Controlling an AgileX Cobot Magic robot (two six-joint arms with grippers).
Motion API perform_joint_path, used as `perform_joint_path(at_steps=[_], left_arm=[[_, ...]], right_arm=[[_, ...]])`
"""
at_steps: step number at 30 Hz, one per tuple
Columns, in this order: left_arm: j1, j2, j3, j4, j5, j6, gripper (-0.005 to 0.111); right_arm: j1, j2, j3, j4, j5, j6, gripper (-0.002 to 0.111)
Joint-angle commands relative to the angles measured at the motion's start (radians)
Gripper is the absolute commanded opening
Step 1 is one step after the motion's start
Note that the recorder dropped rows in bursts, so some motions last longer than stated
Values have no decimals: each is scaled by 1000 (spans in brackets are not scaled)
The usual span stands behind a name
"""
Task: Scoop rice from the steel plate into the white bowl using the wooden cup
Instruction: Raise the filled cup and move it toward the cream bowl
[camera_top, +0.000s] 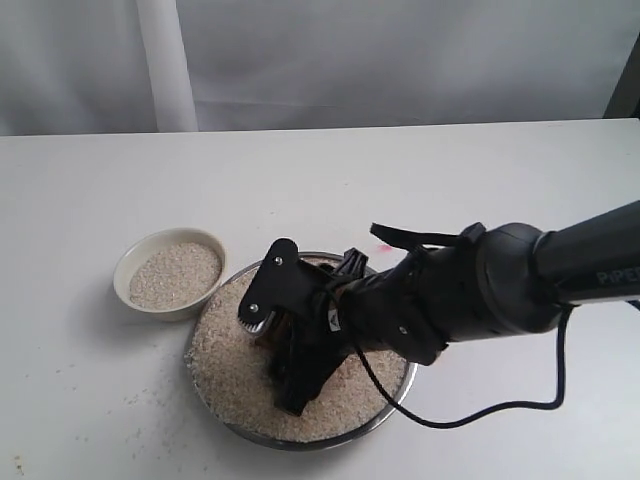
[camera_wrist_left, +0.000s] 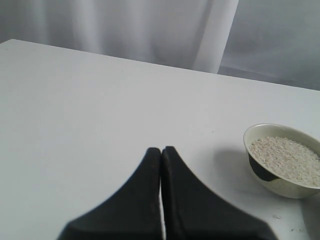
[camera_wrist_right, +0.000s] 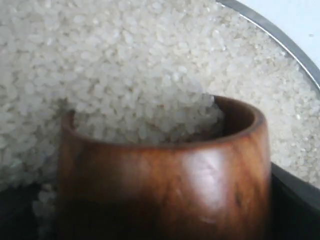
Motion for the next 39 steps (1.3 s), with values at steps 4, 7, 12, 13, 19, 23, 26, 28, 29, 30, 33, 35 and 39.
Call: perform_joint_path(at_steps=[4,7,12,13,19,23,26,28,29,30,33,35,39], left_arm=[[-6,0,-4,-6,-6,-1,0],[-6,0,-4,-6,-6,-1,0],[-6,0,-4,-6,-6,-1,0],[-6,0,-4,-6,-6,-1,0],[-6,0,-4,-6,-6,-1,0],[-6,0,-4,-6,-6,-1,0],[-6,0,-4,-6,-6,-1,0],[-6,0,-4,-6,-6,-1,0],[-6,0,-4,-6,-6,-1,0],[-6,0,-4,-6,-6,-1,0],[-6,0,-4,-6,-6,-1,0],[-6,0,-4,-6,-6,-1,0],[-6,0,-4,-6,-6,-1,0]], right_arm=[[-27,-50,101,19,-199,2,0],[-27,-57,132,19,-274,7,0],[-27,-57,189,19,-446,67,0],[-27,-57,203,14,-493,91,0],[-27,-57,238,-17,-634,202,0],[-27,-57,238,-36,-683,241,0],[-27,-57,238,-37,-687,241,0],[-27,-57,238,-37,-684,233,0],[-27,-57,238,-37,-682,225,0],[-27,-58,231,-37,-673,208,0],[-27,-78,171,-37,-535,166,0],[-27,-87,96,-37,-404,128,0],[-25,-91,-53,-37,-250,100,0]])
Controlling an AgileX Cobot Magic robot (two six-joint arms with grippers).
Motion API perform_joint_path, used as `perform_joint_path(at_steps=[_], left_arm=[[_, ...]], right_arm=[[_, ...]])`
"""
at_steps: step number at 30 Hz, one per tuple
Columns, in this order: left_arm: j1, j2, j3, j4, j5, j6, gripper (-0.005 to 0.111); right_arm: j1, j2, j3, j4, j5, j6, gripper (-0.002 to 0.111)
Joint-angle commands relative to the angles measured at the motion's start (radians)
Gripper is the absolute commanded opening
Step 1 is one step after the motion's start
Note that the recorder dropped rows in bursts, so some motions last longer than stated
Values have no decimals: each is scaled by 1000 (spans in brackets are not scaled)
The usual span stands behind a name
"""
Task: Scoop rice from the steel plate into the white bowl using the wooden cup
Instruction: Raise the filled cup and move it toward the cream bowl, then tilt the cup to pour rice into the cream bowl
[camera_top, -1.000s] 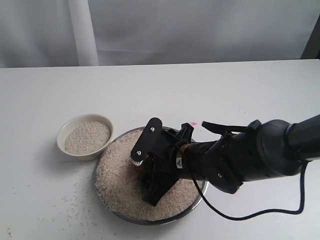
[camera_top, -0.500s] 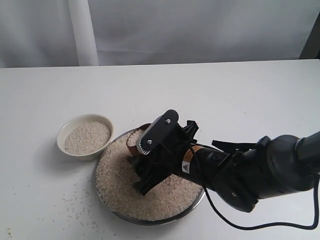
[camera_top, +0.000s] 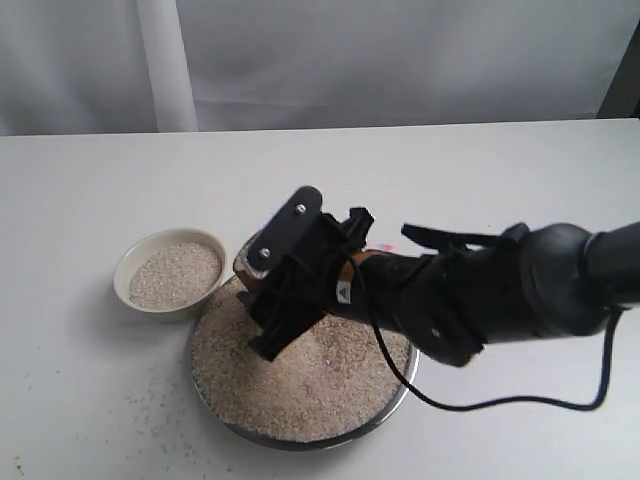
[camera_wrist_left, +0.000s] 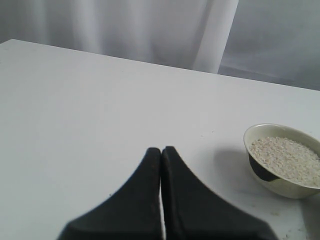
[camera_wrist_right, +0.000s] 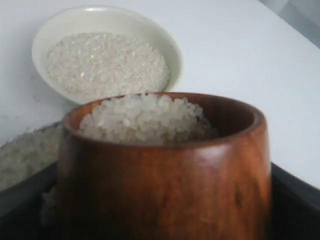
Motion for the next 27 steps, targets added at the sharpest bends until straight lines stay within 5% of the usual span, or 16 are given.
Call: perform_joint_path(at_steps=[1,27], left_arm=[[-6,0,-4,-6,-6,-1,0],[-6,0,-4,-6,-6,-1,0]], right_arm=[[0,-21,-168,-7,145,-36,0],[107,280,-774,-363,549,-206,0]])
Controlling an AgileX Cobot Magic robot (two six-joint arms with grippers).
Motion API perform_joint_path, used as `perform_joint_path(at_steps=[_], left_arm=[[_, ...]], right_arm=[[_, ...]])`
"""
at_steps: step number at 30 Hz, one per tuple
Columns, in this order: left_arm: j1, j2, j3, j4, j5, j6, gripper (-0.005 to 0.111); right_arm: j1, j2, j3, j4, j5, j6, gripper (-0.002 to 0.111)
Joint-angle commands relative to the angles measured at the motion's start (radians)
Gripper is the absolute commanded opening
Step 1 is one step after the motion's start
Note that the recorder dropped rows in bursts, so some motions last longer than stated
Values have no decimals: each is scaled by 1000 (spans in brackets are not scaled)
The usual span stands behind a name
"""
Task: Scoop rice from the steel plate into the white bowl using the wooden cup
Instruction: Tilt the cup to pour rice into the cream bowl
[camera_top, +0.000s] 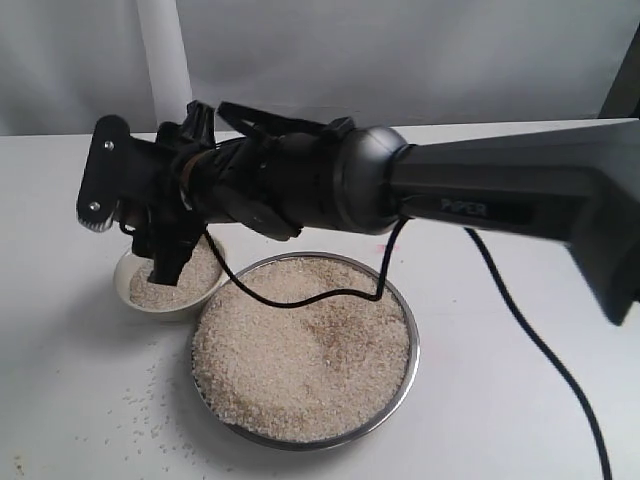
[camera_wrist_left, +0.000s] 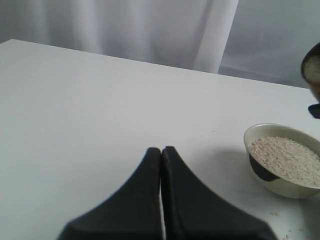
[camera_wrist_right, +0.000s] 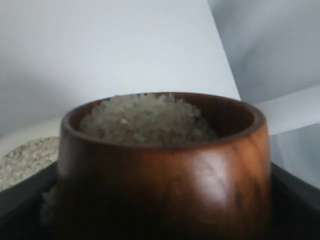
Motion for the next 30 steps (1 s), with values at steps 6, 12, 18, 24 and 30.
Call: perform_joint_path(at_steps=[6,12,18,24,30], left_arm=[[-6,0,-4,-6,-6,-1,0],[-6,0,-4,-6,-6,-1,0],[-6,0,-4,-6,-6,-1,0],[-6,0,-4,-6,-6,-1,0],[-6,0,-4,-6,-6,-1,0]], right_arm=[[6,61,-57,-57,58,-164,0],[6,61,-57,-83,76,-289,0],[6,61,-57,-130,107,-395,0],[0,63,-57,-204,107,-395,0],[0,63,-57,-291,109,-395,0]])
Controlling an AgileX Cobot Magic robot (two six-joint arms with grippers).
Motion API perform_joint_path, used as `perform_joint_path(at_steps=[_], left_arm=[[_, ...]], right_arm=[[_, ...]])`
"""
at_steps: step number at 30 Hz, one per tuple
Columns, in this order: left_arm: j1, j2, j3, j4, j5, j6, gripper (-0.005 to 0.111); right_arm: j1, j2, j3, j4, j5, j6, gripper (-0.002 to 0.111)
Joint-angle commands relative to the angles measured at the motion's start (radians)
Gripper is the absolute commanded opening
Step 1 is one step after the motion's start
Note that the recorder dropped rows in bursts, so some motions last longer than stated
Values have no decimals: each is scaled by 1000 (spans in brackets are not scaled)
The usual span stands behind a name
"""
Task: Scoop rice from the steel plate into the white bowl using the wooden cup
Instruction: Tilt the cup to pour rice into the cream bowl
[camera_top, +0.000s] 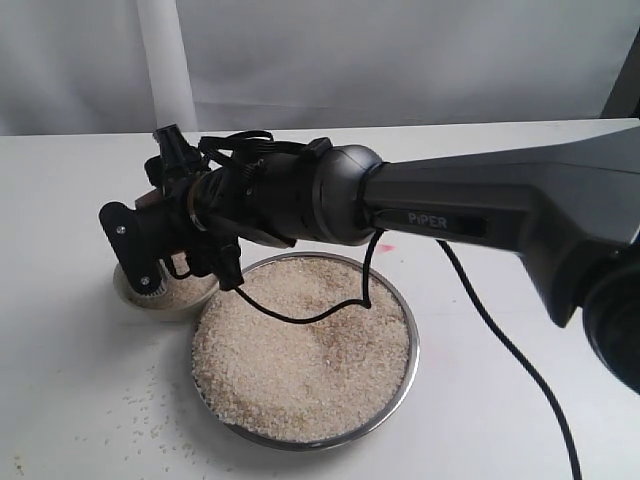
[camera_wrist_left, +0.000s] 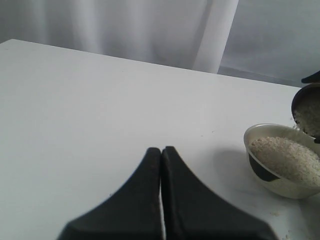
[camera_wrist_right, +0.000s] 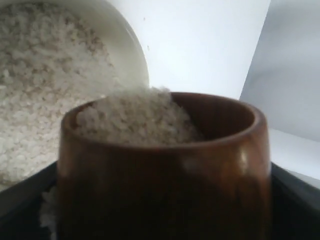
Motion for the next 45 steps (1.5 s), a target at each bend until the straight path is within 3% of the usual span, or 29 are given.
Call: perform_joint_path(at_steps=[1,22,27,38,45], left_arm=[[-6,0,-4,-6,-6,-1,0],[-6,0,-4,-6,-6,-1,0],[-6,0,-4,-6,-6,-1,0],[-6,0,-4,-6,-6,-1,0],[-6,0,-4,-6,-6,-1,0]], right_arm=[[-2,-6,-12,-69,-7,-3,0],[-12,-6,-12,-330,44,-3,0],[14,-6,-12,-509,115,13,0],[18,-6,-12,-539,121,56,0],[50,-6,-12,-671,154,65,0]])
